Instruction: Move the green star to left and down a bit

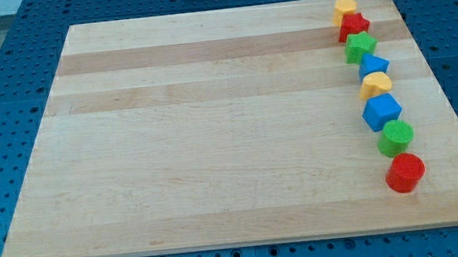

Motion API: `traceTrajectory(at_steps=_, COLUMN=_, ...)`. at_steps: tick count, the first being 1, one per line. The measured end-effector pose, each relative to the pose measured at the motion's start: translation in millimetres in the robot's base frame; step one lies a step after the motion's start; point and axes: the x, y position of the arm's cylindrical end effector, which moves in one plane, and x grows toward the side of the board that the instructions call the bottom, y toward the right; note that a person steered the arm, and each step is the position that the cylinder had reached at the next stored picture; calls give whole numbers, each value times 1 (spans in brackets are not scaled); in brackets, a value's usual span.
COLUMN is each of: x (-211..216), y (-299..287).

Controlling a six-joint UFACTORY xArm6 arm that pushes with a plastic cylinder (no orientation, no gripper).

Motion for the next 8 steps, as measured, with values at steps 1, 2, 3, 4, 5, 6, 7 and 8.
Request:
traceTrajectory(at_steps=1, x=0, y=5)
traceTrajectory(at_steps=2, x=0, y=7)
traceTrajectory(at_steps=3, x=0, y=7)
traceTrajectory(at_steps=4, x=6, y=7)
traceTrajectory(at_steps=5, x=6, y=7)
traceTrajectory(at_steps=6, x=9, y=7)
traceTrajectory(at_steps=7, x=32, y=19)
traceTrajectory(at_steps=8, x=67, y=34)
